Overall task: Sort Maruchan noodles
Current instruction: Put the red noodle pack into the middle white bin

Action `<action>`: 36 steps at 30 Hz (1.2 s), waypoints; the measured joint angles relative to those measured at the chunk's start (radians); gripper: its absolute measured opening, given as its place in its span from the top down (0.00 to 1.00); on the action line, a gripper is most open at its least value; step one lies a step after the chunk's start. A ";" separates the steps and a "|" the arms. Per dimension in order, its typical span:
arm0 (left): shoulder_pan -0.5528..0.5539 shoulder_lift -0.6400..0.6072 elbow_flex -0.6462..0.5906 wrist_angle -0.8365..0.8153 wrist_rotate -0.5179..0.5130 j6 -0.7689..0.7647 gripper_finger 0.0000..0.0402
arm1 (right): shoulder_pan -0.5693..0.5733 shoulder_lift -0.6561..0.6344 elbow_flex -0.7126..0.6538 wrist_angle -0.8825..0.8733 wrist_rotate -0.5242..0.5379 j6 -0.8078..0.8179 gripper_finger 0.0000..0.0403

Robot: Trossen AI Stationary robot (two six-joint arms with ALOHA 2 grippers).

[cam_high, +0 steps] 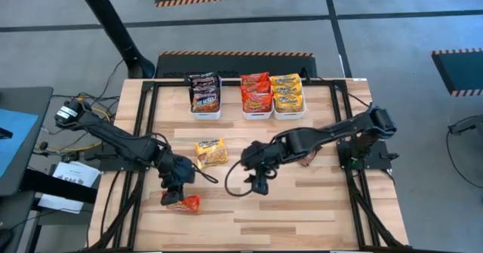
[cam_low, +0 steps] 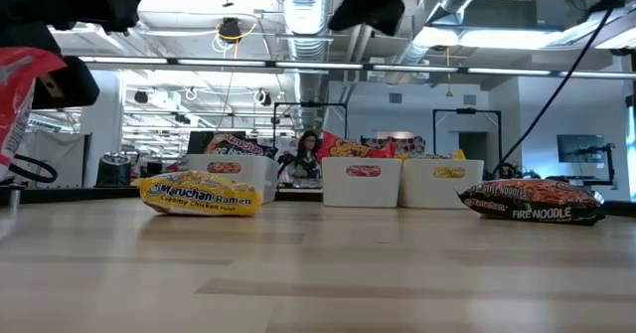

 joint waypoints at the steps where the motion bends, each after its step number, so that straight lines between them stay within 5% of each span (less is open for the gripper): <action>1: 0.000 0.000 0.000 -0.004 0.000 -0.001 1.00 | 0.005 0.014 0.000 0.002 0.000 -0.023 0.41; 19: -0.011 0.000 0.000 -0.034 -0.009 -0.020 1.00 | -0.004 0.207 0.002 0.393 -0.069 -0.193 0.41; 36: -0.011 0.000 0.000 -0.031 -0.063 -0.079 1.00 | -0.031 0.220 -0.001 0.421 -0.163 -0.196 0.41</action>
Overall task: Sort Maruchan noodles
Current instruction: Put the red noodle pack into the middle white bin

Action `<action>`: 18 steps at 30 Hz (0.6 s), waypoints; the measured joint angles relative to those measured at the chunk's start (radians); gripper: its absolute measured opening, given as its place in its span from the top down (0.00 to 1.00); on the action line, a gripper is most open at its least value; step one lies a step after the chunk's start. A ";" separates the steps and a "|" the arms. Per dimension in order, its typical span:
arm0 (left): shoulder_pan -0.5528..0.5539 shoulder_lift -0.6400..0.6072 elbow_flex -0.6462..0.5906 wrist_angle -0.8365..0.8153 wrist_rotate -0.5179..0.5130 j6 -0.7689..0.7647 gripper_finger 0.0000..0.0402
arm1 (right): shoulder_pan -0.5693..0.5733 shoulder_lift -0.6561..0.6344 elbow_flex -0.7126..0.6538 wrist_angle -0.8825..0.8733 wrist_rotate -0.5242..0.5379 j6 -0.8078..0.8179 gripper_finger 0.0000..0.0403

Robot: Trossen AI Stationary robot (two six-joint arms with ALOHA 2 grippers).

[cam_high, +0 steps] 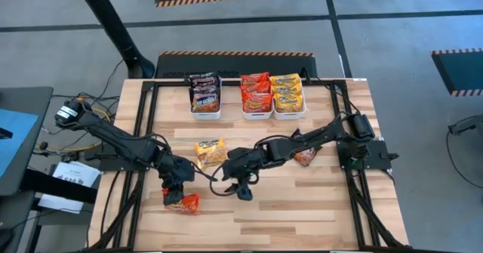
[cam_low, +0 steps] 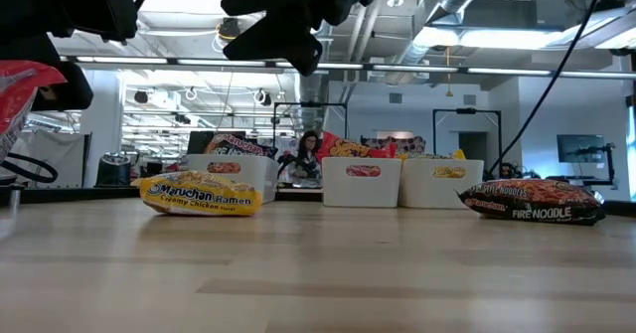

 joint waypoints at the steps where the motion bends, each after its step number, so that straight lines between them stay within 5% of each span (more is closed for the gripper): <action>1: 0.000 0.000 0.000 0.000 0.000 -0.004 1.00 | 0.000 0.000 0.000 -0.001 0.000 0.019 0.41; 10: -0.007 0.000 0.000 -0.002 0.005 0.033 0.97 | 0.002 0.000 0.000 -0.001 0.065 0.211 0.41; 18: -0.025 0.000 -0.016 -0.002 -0.012 0.075 0.79 | 0.004 0.000 0.000 -0.001 0.137 0.291 0.41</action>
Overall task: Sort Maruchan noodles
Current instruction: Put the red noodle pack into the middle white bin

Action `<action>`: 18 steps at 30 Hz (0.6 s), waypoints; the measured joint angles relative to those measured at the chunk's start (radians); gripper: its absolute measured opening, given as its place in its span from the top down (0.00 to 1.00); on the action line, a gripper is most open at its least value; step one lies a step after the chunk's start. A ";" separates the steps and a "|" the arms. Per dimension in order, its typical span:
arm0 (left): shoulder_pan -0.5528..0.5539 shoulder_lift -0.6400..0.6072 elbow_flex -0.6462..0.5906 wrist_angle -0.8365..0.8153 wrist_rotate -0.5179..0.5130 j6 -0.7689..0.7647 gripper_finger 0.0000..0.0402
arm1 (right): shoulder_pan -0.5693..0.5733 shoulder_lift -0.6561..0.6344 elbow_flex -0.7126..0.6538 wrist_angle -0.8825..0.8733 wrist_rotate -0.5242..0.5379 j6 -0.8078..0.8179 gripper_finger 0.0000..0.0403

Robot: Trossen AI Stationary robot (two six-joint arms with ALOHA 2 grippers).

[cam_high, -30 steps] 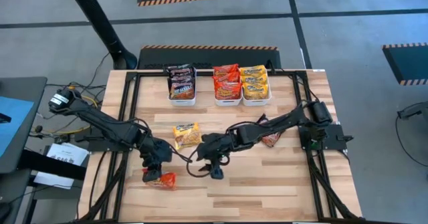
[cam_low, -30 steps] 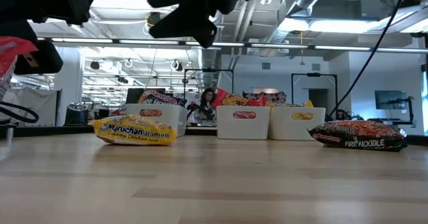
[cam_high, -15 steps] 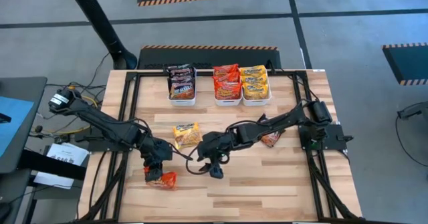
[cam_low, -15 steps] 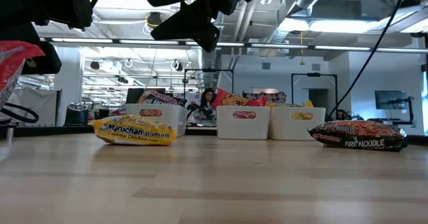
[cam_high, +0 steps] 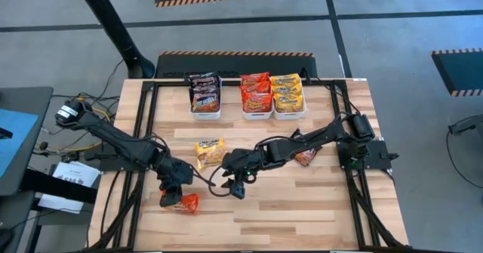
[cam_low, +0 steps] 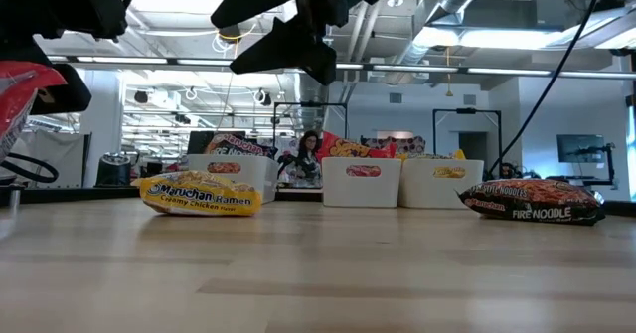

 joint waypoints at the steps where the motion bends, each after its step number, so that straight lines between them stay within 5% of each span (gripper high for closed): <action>1: -0.005 0.000 0.000 0.000 -0.007 0.009 0.76 | 0.000 0.000 0.000 0.000 0.000 0.001 0.41; 11: -0.044 0.025 0.000 0.003 -0.077 0.049 0.70 | 0.000 0.000 0.000 0.000 0.025 0.034 0.41; 18: -0.057 0.161 -0.002 0.062 0.070 0.095 0.80 | 0.000 0.000 0.000 0.000 0.025 0.057 0.41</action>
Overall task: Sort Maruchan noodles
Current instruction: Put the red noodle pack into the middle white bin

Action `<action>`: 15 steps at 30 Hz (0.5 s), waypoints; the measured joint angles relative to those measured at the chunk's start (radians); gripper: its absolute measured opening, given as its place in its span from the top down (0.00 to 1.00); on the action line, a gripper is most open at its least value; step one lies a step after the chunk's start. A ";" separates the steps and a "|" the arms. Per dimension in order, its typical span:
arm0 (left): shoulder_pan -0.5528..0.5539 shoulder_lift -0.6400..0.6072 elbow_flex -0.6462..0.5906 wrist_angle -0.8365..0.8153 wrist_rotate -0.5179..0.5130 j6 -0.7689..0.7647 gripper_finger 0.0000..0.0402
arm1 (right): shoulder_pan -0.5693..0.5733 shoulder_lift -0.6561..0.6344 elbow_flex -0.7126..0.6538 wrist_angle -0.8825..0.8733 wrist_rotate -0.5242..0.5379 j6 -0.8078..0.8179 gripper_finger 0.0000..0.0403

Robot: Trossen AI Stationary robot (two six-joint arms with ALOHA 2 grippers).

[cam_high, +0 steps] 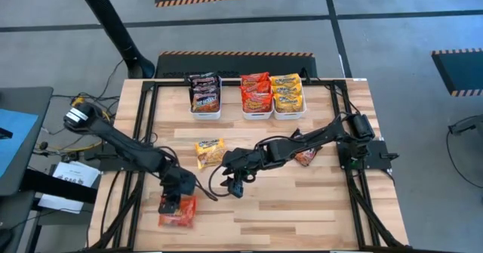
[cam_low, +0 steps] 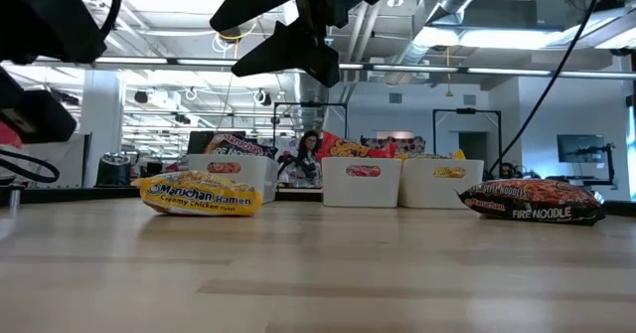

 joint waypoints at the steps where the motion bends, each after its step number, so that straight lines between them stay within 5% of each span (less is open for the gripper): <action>1: 0.000 0.015 0.000 0.027 0.020 -0.001 0.83 | 0.000 0.000 0.000 0.000 0.000 0.000 0.41; 6: 0.000 0.037 0.000 0.092 0.050 0.002 0.98 | 0.000 0.000 0.000 -0.003 0.000 0.000 0.41; 15: 0.028 0.033 0.000 0.159 -0.021 0.030 1.00 | 0.011 -0.011 0.000 -0.010 -0.042 0.041 0.41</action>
